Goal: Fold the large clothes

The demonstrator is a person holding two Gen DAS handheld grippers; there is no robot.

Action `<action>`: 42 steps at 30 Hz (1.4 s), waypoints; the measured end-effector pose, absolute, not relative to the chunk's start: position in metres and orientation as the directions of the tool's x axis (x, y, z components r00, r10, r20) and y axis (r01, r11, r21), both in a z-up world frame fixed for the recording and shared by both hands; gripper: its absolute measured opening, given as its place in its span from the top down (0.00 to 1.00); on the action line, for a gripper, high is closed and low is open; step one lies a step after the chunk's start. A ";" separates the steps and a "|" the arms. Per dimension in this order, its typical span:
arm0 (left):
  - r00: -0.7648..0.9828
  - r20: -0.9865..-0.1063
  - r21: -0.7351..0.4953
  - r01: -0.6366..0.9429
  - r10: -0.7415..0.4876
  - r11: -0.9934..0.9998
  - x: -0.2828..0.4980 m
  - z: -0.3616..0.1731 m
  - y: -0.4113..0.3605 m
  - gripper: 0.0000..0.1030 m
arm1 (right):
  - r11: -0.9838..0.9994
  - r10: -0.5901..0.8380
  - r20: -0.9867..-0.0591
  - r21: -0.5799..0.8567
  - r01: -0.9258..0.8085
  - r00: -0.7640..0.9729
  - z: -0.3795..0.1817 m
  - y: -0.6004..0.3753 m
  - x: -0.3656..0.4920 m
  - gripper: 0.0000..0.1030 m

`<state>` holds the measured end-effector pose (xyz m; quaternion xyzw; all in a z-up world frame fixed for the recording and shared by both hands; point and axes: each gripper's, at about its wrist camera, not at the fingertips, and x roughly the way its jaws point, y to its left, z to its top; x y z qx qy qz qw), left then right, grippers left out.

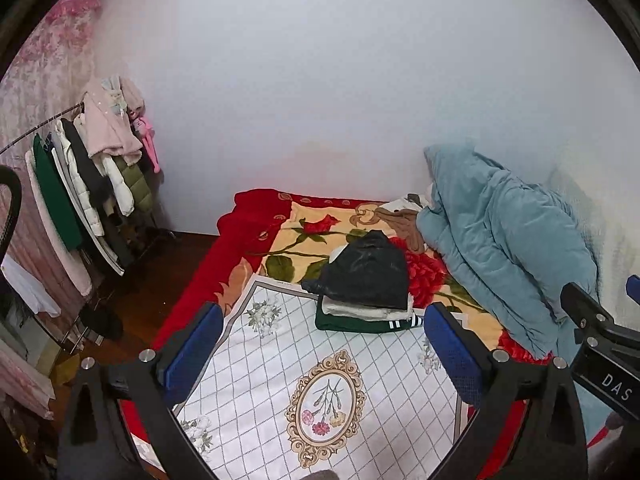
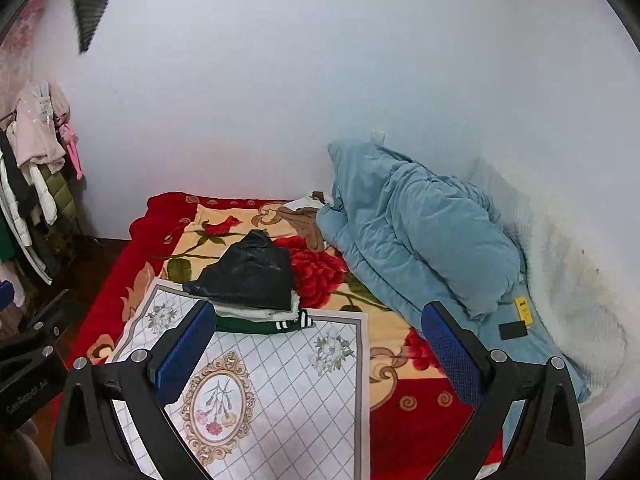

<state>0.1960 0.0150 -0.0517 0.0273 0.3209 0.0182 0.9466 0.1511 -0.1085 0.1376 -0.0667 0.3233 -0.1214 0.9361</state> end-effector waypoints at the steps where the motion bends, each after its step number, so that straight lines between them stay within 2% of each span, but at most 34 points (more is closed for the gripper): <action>1: 0.794 -0.606 0.065 -0.019 0.054 0.998 0.194 -0.051 0.015 0.00 | 0.962 -0.269 -0.589 -0.201 0.185 0.762 0.137 -0.108 0.151 0.00; 42: 0.817 -0.574 0.063 -0.029 0.060 0.998 0.162 -0.036 0.008 0.00 | 0.975 -0.215 -0.588 -0.171 0.141 0.780 0.153 -0.109 0.123 0.00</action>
